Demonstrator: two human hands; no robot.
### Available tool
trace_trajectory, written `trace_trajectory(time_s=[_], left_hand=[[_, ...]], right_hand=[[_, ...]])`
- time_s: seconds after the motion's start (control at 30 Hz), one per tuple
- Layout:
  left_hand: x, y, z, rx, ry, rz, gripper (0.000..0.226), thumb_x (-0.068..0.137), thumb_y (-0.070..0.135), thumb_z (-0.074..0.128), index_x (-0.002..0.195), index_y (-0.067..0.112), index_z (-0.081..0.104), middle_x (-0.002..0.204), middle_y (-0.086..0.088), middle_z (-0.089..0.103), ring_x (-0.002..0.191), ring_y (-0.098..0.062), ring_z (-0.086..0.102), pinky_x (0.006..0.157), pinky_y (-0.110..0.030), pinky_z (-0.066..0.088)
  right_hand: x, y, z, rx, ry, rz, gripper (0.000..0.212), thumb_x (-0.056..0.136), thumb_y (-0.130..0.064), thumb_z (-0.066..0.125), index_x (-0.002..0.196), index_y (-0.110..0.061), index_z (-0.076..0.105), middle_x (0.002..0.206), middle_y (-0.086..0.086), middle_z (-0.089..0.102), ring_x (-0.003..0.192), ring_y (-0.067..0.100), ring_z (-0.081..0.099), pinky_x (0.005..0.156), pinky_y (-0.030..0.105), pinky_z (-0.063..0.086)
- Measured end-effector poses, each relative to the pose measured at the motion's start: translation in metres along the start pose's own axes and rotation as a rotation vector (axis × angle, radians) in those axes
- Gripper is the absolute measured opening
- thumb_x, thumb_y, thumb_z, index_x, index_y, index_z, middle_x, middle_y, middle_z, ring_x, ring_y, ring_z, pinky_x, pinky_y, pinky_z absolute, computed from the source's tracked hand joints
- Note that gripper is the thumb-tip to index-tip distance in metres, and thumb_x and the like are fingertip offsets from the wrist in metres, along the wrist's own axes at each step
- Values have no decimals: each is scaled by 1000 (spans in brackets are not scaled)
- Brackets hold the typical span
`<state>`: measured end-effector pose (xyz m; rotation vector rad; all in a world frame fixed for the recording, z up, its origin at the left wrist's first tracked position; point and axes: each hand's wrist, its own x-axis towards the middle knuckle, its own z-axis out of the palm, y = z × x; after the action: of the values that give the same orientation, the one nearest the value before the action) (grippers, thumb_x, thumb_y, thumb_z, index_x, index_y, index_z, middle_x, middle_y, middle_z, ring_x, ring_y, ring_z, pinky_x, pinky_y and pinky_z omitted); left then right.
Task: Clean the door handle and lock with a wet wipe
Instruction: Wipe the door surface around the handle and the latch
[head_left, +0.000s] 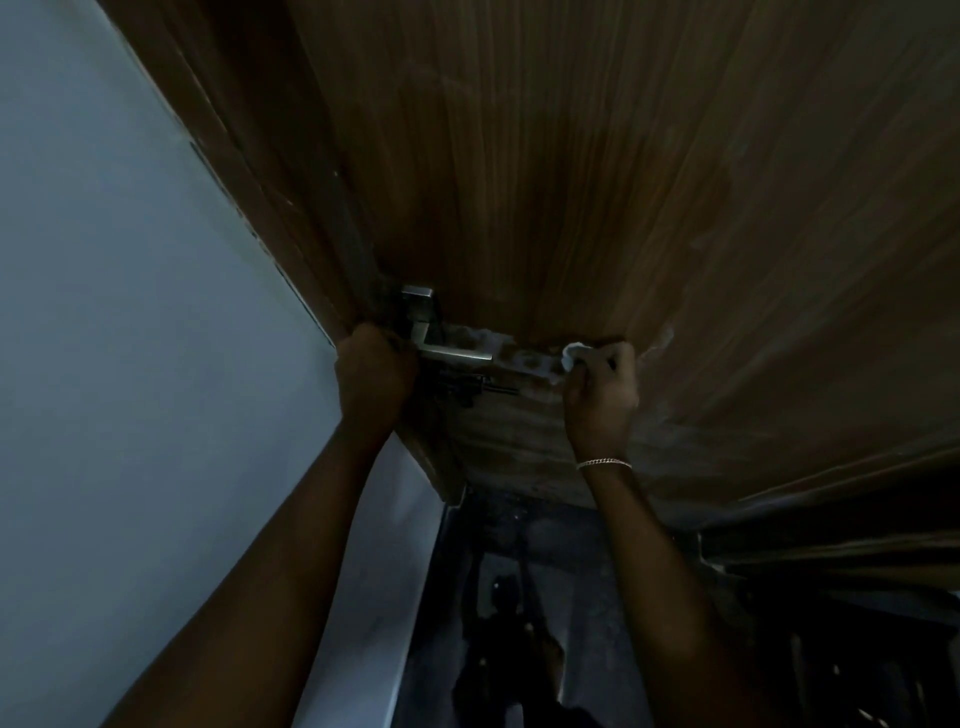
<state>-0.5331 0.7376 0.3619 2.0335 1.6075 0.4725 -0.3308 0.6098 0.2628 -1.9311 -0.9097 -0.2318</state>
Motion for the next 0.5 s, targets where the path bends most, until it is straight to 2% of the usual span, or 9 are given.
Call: trace_trajectory(time_s=[0.07,0.13,0.23,0.3,0.4,0.43,0.5], left_hand=[[-1,1,-1,7,6,23,27,98,16,59,108,-8,68,105,-21,71,96,-32,69,81,-31,53],[-1,-3,1,21,4,63,26,99,16,58,106,-8,68,101,-22,72,92,-33,70,83,-37,56],[3,-11,9,6,23,80,26,100,16,56,103,-6,69,99,-20,72,91,-31,71,84,-40,58],[5,-13,13,-57,54,49,25,100,16,55,98,-4,70,93,-19,72,85,-31,72,81,-44,59],[7,-15,18,-82,84,50,25,99,16,56,92,-2,72,86,-18,73,79,-29,72,76,-45,61],[7,-16,18,-89,89,51,25,99,17,56,91,-2,72,84,-17,73,78,-29,72,75,-45,61],[8,-17,19,-100,92,59,25,98,16,57,88,-1,72,82,-17,73,76,-28,72,74,-45,61]], right_hand=[[2,-5,4,51,60,23,11,92,-4,60,94,-9,70,94,3,51,82,-3,42,77,-1,32],[-6,-8,17,73,70,-20,13,96,-9,58,102,-11,70,99,1,50,87,-2,47,83,0,34],[-21,2,38,49,21,-107,14,98,-13,61,110,-12,69,105,2,50,93,7,56,85,16,49],[-21,8,41,49,97,-78,10,96,-13,65,105,-13,69,104,1,51,90,4,54,78,25,54],[-13,-6,50,128,249,-62,11,95,-11,67,104,-16,69,104,-5,50,98,-9,50,82,15,49],[-13,-14,56,138,256,-88,12,95,-10,68,106,-16,69,106,-3,52,100,-8,51,86,13,47],[-19,-26,68,122,218,-133,13,94,-4,67,106,-10,71,104,4,57,98,3,57,87,17,48]])
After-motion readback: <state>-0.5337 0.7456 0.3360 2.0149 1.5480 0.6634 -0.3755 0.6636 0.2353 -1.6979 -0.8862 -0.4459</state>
